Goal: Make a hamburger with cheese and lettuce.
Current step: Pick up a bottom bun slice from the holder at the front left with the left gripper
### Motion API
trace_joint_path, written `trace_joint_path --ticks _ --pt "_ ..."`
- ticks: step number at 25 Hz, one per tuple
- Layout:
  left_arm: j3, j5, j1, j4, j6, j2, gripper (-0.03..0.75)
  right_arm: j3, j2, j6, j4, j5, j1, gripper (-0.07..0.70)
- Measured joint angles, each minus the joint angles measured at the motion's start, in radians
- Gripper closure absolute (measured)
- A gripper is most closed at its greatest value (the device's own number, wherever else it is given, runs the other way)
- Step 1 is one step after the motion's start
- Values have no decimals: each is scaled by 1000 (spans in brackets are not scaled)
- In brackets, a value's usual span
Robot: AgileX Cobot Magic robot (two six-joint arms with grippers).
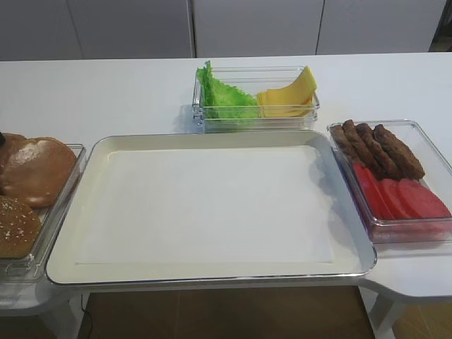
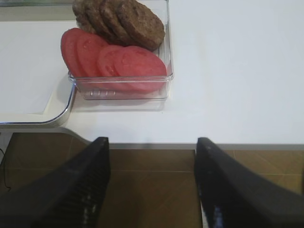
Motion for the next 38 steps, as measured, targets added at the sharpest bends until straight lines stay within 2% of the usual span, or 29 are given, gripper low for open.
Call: trace_joint_path --ticks 16,24,38 --pt "0 2 0 2 2 -23 571 0 0 0 0 0 0 205" --pt "0 2 0 2 2 -67 575 0 0 0 0 0 0 206" --pt "0 7 0 3 -21 -247 578 0 0 0 0 0 0 206"
